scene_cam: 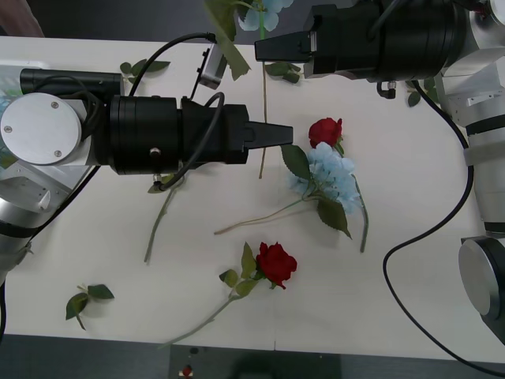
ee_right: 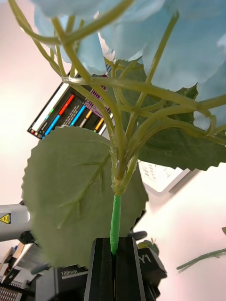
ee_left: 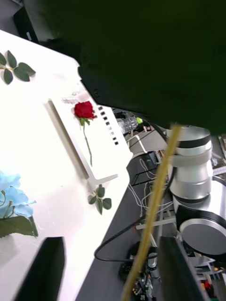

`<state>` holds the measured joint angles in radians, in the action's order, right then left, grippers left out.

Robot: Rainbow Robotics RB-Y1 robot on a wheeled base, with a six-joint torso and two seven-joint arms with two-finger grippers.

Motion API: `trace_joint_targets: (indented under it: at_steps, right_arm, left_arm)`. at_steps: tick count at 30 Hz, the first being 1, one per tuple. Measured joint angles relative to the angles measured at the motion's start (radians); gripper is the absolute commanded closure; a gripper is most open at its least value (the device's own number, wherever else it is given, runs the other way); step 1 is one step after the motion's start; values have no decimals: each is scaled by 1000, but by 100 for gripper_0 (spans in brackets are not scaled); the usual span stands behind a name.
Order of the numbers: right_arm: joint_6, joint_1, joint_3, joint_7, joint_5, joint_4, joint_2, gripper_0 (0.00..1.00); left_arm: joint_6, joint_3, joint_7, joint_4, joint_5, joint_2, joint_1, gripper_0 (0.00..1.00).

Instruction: Put the red flowers into the right box and the blue flowers into the left box

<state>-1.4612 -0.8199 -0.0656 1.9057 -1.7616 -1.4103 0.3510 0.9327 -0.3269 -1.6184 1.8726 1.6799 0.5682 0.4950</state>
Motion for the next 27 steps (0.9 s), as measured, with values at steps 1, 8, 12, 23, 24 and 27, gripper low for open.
trace_joint_targets:
  at_steps: [1, 8, 12, 23, 24, 27]
  right_arm:
    - [0, 0, 0, 0, 0, 0, 0, 100]
    - [0, 0, 0, 0, 0, 0, 0, 100]
    - [0, 0, 0, 0, 0, 0, 0, 100]
    - [0, 0, 0, 0, 0, 0, 0, 0]
    - [0, 0, 0, 0, 0, 0, 0, 0]
    - [0, 0, 0, 0, 0, 0, 0, 0]
  left_arm:
    - [-8, -6, 0, 0, -5, 0, 0, 100]
    - [-11, -12, 0, 0, -6, 0, 0, 100]
    - [-11, -12, 0, 0, -6, 0, 0, 100]
    - [-12, -9, 0, 0, -6, 0, 0, 100]
    - [-12, -7, 0, 0, -6, 0, 0, 100]
    - [-12, 10, 0, 0, -6, 1, 0, 100]
